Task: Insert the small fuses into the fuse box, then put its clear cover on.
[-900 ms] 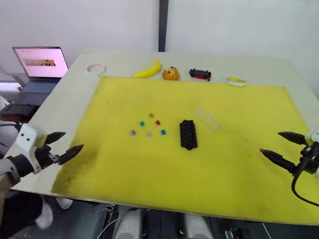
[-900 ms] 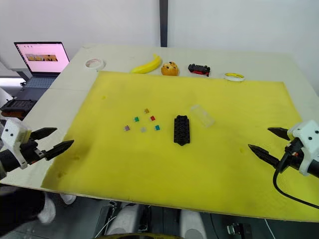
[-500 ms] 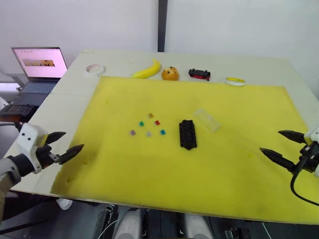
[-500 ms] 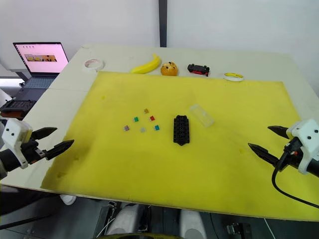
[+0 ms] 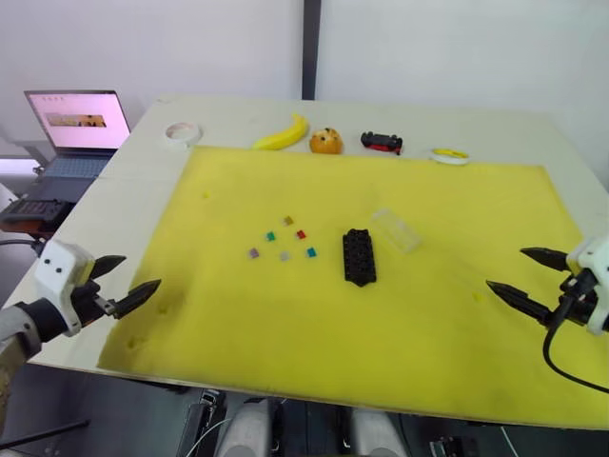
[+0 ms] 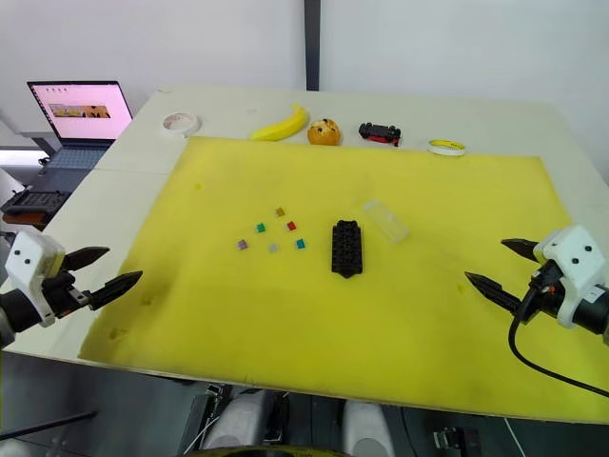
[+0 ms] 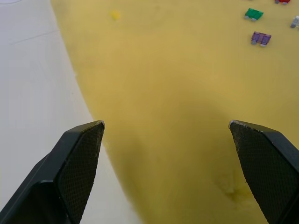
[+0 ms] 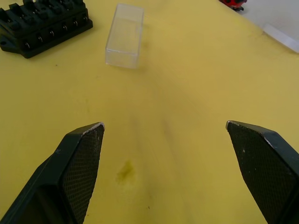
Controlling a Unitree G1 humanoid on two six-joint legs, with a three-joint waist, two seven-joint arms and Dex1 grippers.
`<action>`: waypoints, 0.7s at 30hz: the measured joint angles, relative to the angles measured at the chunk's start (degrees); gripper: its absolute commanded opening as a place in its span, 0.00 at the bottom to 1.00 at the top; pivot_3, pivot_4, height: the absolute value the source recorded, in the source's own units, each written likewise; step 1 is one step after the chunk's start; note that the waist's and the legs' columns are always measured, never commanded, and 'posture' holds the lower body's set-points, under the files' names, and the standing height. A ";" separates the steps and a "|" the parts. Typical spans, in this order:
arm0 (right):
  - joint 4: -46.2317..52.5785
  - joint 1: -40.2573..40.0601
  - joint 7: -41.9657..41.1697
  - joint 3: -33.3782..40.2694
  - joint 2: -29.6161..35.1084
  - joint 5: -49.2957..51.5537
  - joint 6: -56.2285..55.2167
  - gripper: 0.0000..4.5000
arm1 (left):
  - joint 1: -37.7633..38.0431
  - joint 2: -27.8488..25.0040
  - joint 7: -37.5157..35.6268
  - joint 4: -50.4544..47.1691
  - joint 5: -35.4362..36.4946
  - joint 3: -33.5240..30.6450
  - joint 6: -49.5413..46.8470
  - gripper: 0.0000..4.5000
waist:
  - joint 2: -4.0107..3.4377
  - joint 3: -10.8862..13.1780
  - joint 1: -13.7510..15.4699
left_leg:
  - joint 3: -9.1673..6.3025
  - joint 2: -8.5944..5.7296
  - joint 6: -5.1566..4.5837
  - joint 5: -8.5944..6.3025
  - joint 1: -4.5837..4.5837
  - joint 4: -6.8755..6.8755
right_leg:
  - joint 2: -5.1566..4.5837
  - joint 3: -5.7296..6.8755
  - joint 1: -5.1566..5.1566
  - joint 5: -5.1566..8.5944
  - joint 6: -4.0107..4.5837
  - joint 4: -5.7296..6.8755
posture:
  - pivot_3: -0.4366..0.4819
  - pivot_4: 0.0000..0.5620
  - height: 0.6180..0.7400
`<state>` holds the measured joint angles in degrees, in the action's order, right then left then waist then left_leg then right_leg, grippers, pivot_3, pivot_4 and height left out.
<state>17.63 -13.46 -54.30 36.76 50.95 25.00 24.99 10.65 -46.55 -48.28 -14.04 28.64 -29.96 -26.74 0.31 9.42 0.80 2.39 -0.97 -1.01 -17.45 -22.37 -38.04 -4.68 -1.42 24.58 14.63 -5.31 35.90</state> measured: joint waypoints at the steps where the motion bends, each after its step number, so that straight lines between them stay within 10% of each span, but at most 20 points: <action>1: 0.00 -0.06 -0.02 0.00 0.00 -0.01 -0.02 0.99 | -0.23 0.00 0.00 0.06 -0.15 0.01 0.10 1.00 | 0.03 -0.01 -0.04 | 0.33 0.04 -0.01 0.00 0.00 -0.01 | 0.00 -0.21 0.01 0.00 0.00 0.19 | 0.48 0.27 1.00; 13: 0.92 -0.98 0.44 -0.06 -0.11 -0.06 -0.17 0.99 | -2.10 0.47 -0.13 0.54 -1.44 2.14 0.63 1.00 | 0.15 -0.08 -0.75 | 0.00 0.03 -0.01 0.03 0.09 -0.10 | -0.01 0.03 -0.30 -0.12 -0.11 0.22 | 0.48 0.27 1.00; 21: 4.48 -1.28 1.70 -0.06 -0.15 0.75 2.10 0.99 | -5.23 -1.85 -2.73 -0.75 9.78 1.99 -13.38 1.00 | 0.20 -0.11 -0.74 | -0.10 0.03 -0.01 0.03 0.06 -0.17 | -0.01 0.12 -0.34 -0.14 -0.14 0.24 | 0.48 0.27 1.00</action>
<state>22.11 -14.73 -52.60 36.70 50.80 25.75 27.09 5.43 -48.40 -51.01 -14.79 38.42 -27.97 -40.11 0.51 9.31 0.06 2.29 -0.94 -1.02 -17.42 -22.32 -38.21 -4.69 -1.30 24.24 14.49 -5.45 36.14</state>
